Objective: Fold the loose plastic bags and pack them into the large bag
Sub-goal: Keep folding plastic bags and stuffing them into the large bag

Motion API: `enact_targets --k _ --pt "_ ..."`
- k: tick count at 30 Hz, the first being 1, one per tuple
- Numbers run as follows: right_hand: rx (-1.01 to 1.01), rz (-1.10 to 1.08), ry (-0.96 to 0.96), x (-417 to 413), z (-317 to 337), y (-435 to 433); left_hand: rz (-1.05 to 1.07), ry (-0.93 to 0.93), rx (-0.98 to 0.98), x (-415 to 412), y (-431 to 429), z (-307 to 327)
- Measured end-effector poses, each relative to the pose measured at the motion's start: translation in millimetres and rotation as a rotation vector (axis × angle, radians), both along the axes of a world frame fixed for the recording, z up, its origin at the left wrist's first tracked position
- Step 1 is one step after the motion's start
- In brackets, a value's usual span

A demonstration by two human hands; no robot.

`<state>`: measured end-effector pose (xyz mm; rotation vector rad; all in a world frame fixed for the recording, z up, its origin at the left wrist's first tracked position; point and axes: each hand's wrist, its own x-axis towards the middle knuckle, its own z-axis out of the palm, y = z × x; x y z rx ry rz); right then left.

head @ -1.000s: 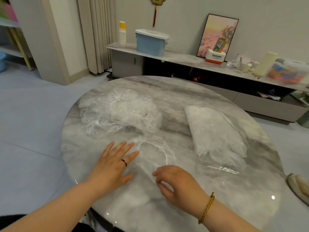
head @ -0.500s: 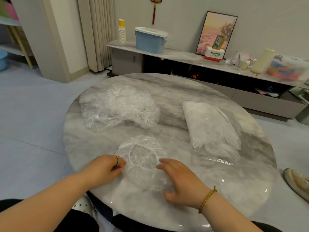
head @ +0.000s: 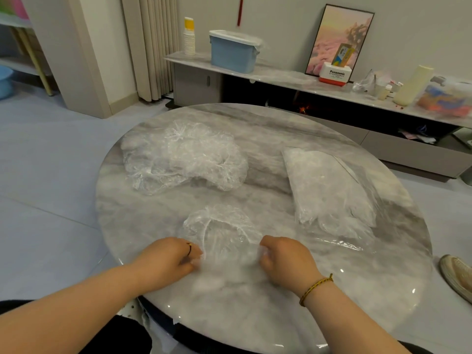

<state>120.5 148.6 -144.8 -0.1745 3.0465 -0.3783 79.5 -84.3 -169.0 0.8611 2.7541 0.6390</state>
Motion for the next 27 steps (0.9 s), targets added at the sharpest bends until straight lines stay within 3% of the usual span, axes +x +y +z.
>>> enact_targets --k 2,6,9,11,15,17,20,23,27 --pt "-0.165 -0.101 -0.071 -3 1 7 0.061 -0.237 0.139 -6 -1 1" --pt "-0.572 -0.280 -0.085 -9 -2 11 0.260 -0.450 0.422 -16 -1 4" --pt "-0.601 -0.344 -0.054 -14 -8 6 0.434 -0.485 0.504 -19 3 6" --pt "-0.507 -0.368 -0.052 -17 -12 2 0.513 -0.423 0.445 -20 5 11" --pt "-0.272 -0.382 -0.018 -20 -15 -9 0.569 -0.158 0.058 -14 14 26" --pt "-0.201 -0.397 0.024 -23 -15 -14 0.529 0.157 -0.033 -10 19 26" --pt "-0.132 -0.448 0.070 -29 -19 -20 0.330 0.575 0.051 -7 28 10" --pt "-0.067 -0.439 0.062 -33 -21 -25 0.135 0.525 -0.113 -1 37 -3" --pt "0.004 -0.447 0.116 -37 -20 -26 0.063 0.354 -0.321 -6 40 -14"
